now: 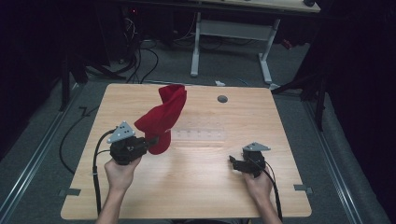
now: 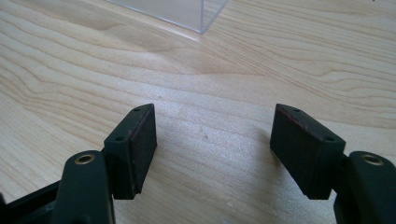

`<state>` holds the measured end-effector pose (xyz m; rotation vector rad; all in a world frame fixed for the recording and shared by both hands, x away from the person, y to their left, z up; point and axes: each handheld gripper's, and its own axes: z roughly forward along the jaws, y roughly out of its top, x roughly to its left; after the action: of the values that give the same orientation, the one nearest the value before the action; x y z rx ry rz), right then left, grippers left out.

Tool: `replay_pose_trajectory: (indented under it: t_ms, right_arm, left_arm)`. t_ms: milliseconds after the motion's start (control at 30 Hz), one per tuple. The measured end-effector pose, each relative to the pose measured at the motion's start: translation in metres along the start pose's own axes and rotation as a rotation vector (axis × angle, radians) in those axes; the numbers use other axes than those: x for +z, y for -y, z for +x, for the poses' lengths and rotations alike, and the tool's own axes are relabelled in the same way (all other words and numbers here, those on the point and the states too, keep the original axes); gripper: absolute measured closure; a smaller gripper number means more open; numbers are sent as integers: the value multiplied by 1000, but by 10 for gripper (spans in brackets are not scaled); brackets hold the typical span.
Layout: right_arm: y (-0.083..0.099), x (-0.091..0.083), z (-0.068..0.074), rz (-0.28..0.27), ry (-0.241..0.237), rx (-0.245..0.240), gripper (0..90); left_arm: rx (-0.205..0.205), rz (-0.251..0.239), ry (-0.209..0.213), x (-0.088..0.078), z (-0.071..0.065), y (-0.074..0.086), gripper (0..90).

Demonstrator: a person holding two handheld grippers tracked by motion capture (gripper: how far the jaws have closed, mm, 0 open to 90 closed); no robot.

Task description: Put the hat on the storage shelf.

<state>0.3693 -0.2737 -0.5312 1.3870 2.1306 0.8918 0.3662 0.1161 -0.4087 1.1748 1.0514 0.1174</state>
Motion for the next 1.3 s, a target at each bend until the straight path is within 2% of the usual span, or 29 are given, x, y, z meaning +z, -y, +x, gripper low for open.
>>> replay_pose_trajectory:
  t_ms: [133, 200, 333, 533, 800, 967, 1100, 1300]
  right_arm:
    - [0, 0, 0, 1, -1, -1, 313]
    - [0, 0, 0, 0, -1, -1, 313]
    - [0, 0, 0, 0, -1, -1, 313]
    - [0, 0, 0, 0, -1, 0, 313]
    - [0, 0, 0, 0, -1, 0, 313]
    - [0, 0, 0, 0, -2, -1, 313]
    - [0, 0, 0, 0, -1, 0, 313]
    - [0, 0, 1, 1, -2, 2, 313]
  left_arm:
    - [-4, -23, -22, 2, 3, -8, 849]
    - [-15, -32, -18, 2, 5, -13, 849]
    - [11, -42, -31, 5, 7, -20, 849]
    - [22, -54, -40, 14, 17, -27, 849]
    - [36, -78, -49, 24, 26, -31, 850]
    - [28, -84, -84, 31, 41, -32, 849]
    - [30, -86, -93, 33, 46, -32, 849]
    - [56, -84, -106, 39, 50, -28, 849]
